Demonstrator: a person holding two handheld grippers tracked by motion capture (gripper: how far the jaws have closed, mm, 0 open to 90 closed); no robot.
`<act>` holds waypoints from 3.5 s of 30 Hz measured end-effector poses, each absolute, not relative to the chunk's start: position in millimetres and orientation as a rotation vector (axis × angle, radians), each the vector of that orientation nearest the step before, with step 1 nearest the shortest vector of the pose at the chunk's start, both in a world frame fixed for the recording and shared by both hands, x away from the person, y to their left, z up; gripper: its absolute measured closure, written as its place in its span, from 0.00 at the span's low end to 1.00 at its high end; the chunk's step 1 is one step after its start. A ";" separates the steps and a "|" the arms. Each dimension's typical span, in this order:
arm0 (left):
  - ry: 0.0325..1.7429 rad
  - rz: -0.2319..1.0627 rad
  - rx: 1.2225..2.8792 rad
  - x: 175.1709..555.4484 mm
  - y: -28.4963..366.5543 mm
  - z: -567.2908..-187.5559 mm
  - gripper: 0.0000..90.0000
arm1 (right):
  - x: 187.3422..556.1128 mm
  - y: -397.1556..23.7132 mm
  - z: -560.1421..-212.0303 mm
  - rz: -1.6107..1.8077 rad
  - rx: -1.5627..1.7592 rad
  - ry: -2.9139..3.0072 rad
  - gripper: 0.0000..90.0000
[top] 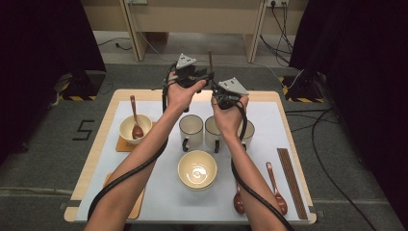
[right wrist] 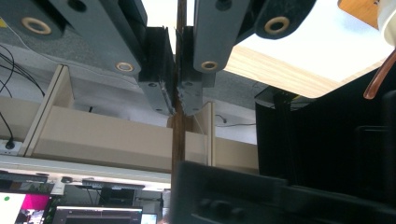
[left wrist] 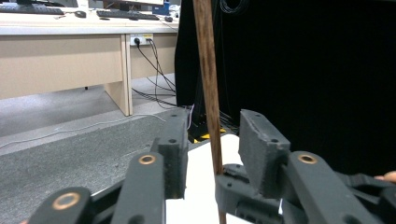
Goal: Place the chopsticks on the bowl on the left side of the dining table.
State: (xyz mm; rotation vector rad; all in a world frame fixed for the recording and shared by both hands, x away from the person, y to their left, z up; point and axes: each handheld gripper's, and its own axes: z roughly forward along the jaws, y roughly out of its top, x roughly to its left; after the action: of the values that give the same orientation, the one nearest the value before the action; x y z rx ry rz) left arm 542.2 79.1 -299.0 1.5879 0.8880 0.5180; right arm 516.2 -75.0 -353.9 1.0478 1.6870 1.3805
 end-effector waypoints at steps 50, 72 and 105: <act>0.911 0.660 1.488 512.3 142.4 -270.9 0.93 | 486.3 -127.4 -350.2 1.303 1.116 1.767 0.74; 0.965 0.719 1.495 498.9 175.6 -268.6 0.93 | 474.1 -160.8 -359.4 1.259 1.178 1.753 0.72; 0.965 0.703 1.522 499.7 180.8 -262.5 0.93 | 458.8 -203.9 -370.9 1.210 1.229 1.714 0.72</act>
State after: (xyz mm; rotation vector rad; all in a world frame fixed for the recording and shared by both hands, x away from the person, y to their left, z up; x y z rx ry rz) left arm 499.7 180.8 -262.5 1.5224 0.9650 0.7032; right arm 458.8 -203.9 -370.9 1.2290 1.7136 1.2102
